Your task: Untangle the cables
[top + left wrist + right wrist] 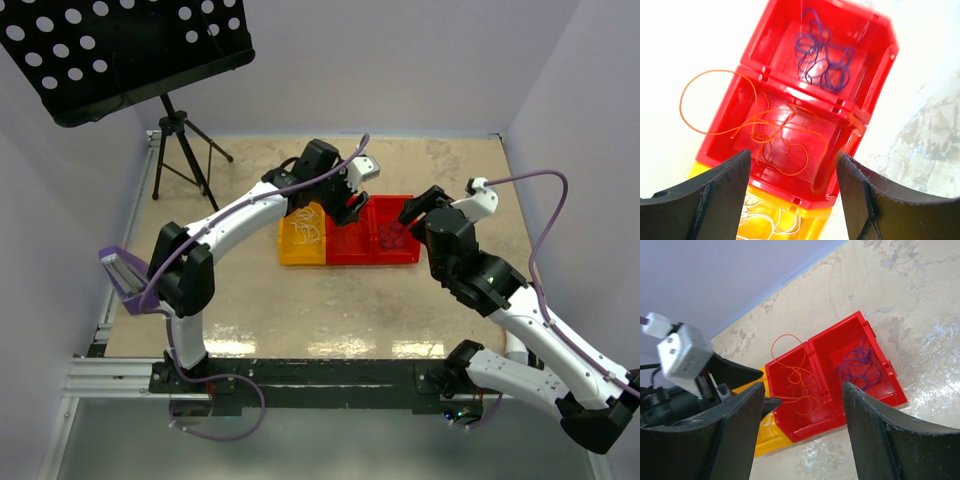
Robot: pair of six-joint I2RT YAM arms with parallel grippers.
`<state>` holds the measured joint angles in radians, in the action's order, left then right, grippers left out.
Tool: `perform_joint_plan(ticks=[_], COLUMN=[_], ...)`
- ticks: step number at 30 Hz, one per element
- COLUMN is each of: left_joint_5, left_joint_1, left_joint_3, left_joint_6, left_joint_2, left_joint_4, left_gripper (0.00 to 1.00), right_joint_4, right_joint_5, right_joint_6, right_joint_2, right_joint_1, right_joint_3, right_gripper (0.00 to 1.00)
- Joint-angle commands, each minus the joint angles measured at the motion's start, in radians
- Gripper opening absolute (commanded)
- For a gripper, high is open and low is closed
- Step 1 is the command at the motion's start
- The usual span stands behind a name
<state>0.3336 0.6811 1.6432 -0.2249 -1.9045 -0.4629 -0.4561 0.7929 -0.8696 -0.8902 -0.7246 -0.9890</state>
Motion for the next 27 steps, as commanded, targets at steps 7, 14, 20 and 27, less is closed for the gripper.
perform_joint_plan(ticks=[7,14,20,27], left_joint_5=[-0.071,-0.031,-0.062,-0.289], left_joint_1=[-0.009,-0.058,-0.087,-0.132], left_joint_3=[-0.009,-0.014,0.141,0.028], left_joint_6=[0.019,0.073,0.067,0.088], left_joint_2=[0.052,0.048,0.047,0.191], left_joint_4=[0.009,0.069,-0.104,-0.125], left_gripper=[0.71,0.7,0.81,0.99], right_joint_4=[0.042,0.059,0.158,0.329], right_joint_5=[-0.034,-0.075,-0.165,-0.354], right_joint_6=[0.007,0.02,0.107,0.286], right_joint_2=[-0.001,-0.015,-0.099,-0.193], right_joint_1=[-0.001,0.001,0.002,0.031], right_joint_3=[0.006,0.036,0.049,-0.04], right_gripper=[0.68,0.69,0.76,0.99])
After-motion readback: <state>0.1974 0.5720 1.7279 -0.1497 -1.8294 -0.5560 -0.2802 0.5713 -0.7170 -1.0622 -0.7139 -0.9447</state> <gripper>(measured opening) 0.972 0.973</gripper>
